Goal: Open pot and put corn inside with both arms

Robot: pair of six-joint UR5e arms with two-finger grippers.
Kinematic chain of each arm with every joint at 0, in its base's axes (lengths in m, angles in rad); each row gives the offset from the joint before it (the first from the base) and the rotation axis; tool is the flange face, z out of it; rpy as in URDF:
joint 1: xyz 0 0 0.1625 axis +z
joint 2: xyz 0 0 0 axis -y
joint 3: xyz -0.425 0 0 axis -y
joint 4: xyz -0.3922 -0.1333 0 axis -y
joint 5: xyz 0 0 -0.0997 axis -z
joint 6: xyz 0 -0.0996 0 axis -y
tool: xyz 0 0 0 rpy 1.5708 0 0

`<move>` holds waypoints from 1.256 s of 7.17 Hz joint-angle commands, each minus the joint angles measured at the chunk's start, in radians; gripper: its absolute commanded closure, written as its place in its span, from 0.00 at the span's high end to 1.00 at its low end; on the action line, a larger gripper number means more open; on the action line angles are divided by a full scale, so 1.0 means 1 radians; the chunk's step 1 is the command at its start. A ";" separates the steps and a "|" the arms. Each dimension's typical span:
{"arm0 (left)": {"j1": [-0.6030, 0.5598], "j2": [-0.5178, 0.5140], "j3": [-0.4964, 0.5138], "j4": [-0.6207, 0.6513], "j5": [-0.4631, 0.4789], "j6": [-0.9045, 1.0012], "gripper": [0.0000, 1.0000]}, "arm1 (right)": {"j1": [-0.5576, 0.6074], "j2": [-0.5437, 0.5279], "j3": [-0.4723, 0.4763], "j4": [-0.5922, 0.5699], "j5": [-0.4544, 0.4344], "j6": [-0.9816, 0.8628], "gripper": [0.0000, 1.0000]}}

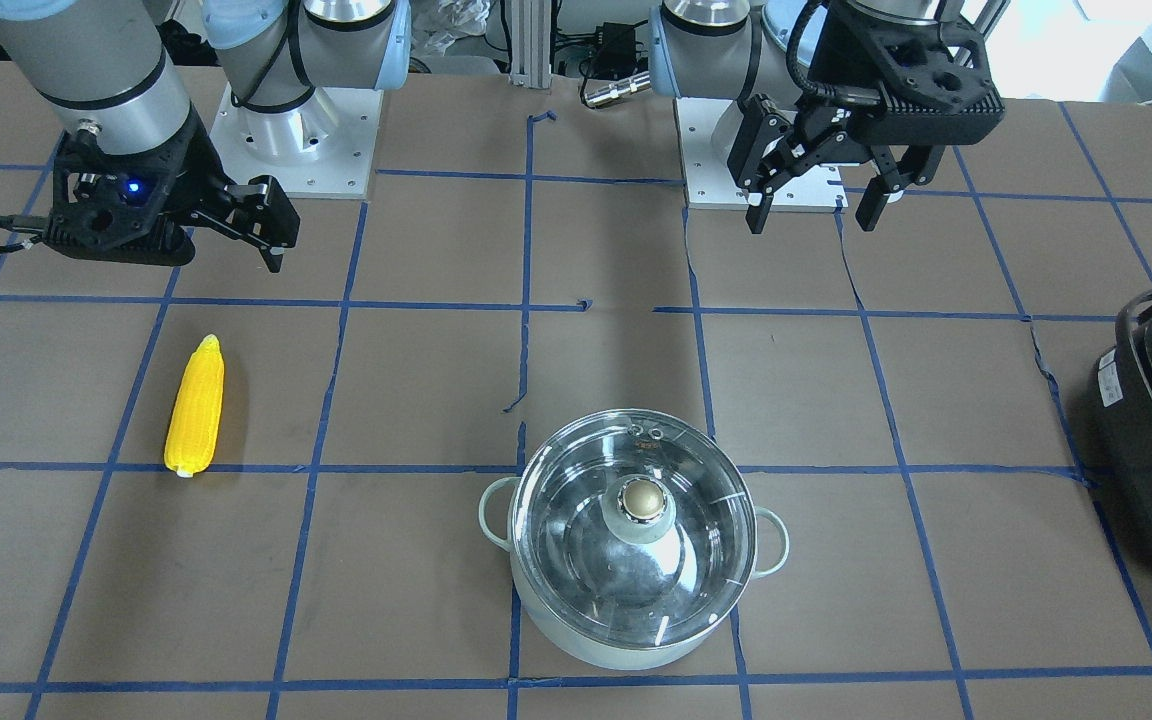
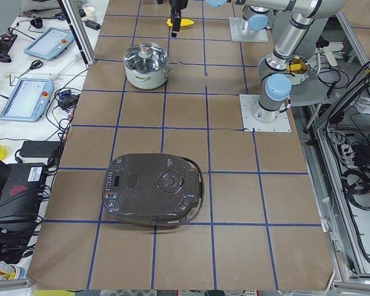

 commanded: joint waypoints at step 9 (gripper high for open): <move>-0.009 0.002 0.013 0.001 -0.013 -0.001 1.00 | -0.119 0.075 0.001 -0.005 0.006 -0.161 1.00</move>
